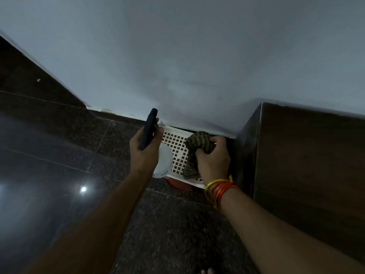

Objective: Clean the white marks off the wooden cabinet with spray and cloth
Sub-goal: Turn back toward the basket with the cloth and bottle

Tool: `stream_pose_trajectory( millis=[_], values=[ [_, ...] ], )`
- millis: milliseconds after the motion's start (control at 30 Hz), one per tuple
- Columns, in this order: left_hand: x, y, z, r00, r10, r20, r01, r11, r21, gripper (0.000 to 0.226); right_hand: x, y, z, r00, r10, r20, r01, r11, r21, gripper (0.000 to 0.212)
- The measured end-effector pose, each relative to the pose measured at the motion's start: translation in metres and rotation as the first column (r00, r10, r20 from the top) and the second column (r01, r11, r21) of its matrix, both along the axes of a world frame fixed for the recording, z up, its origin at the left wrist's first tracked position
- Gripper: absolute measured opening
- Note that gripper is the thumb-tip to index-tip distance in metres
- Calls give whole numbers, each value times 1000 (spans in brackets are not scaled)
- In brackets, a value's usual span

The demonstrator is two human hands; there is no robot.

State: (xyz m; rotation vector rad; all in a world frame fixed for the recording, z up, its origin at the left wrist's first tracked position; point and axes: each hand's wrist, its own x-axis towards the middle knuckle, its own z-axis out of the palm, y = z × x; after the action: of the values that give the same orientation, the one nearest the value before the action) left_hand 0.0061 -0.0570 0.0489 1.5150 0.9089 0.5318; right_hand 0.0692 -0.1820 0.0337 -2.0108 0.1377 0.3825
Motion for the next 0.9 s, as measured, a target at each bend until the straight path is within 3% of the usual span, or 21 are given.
stream_pose_trajectory(
  millis=[233,567,733,900],
  values=[
    [20,20,-45,999,-33,9,34,999,-29,8,18,20,-47,992,10,-122,-23,994,-107,33],
    [28,27,-74,998,-57,21,57,998,8,5,14,31,-91,968,99,-230,-138,978,-157,51],
    [17,22,-75,994,-102,-27,103,993,55,24,11,24,-88,946,193,-261,-228,967,-110,62],
    [7,12,-73,991,-136,8,136,989,54,41,8,17,-71,954,200,-224,-230,967,-114,52]
  ],
)
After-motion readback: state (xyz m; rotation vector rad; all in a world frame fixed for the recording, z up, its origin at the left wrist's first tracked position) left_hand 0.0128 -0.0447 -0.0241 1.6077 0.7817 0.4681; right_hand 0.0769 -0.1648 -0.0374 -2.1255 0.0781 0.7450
